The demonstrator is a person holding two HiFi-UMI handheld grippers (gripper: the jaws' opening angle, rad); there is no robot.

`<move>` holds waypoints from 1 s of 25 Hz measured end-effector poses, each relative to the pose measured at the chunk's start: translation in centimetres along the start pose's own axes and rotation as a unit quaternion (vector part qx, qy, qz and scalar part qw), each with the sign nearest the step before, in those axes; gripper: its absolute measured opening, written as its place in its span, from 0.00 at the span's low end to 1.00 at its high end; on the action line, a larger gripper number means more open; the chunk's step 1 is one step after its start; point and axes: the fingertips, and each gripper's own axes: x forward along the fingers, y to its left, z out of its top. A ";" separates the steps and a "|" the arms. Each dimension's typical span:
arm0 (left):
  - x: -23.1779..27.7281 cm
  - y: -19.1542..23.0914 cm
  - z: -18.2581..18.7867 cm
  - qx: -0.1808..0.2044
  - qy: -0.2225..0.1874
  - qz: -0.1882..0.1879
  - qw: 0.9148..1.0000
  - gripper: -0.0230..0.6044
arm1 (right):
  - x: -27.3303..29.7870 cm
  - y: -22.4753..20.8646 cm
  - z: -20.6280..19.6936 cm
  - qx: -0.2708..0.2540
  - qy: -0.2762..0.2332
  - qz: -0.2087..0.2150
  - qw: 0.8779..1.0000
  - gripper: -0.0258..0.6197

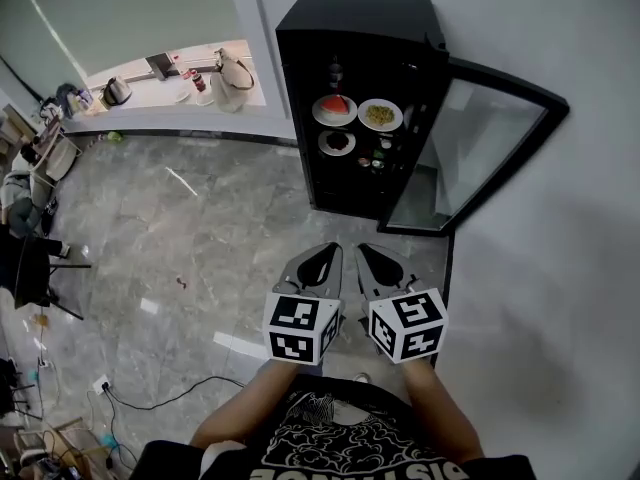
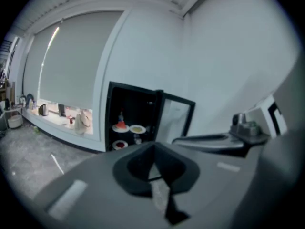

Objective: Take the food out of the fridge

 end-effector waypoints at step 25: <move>13.7 19.3 6.7 0.020 -0.007 -0.080 0.997 0.04 | 22.2 -6.5 6.9 0.186 -0.072 -0.049 0.979 0.04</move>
